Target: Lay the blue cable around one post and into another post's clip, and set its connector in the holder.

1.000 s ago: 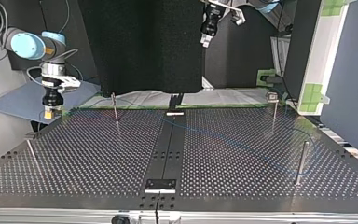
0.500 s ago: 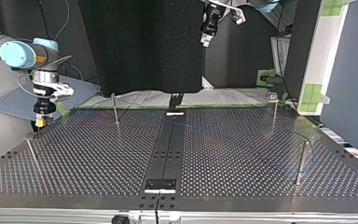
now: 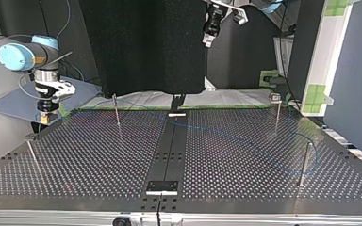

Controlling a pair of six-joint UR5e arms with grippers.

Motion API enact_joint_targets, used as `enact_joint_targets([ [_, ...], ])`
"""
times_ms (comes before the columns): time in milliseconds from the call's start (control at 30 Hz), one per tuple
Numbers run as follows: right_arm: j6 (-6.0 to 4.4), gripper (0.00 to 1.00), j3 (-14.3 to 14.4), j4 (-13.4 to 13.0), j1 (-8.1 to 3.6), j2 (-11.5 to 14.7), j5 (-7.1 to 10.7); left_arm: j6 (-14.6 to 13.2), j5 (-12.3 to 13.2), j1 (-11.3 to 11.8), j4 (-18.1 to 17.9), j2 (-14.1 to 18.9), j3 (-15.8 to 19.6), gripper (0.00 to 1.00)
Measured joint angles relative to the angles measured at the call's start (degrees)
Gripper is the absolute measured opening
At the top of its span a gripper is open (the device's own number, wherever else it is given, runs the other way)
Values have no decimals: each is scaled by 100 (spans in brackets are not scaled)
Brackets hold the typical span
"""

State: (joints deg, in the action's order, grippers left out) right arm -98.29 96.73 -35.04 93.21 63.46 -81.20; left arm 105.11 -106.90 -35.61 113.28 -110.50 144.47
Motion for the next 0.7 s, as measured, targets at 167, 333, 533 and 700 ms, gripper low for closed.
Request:
enact_joint_targets([
  [167, 39, 21, -123, 249, 7, 10, 6, 23, 49, -7, 10, 0, 0, 100],
  [333, 65, 21, -183, 468, 16, 53, 12, 41, 60, -16, 19, 0, 0, 100],
  [533, 46, 21, -192, 761, 13, 252, 27, 44, 62, -24, 28, 0, 1, 100],
  [700, -53, 21, -211, 1001, 2, 483, 89, 50, 63, -30, 30, 0, 0, 100],
])
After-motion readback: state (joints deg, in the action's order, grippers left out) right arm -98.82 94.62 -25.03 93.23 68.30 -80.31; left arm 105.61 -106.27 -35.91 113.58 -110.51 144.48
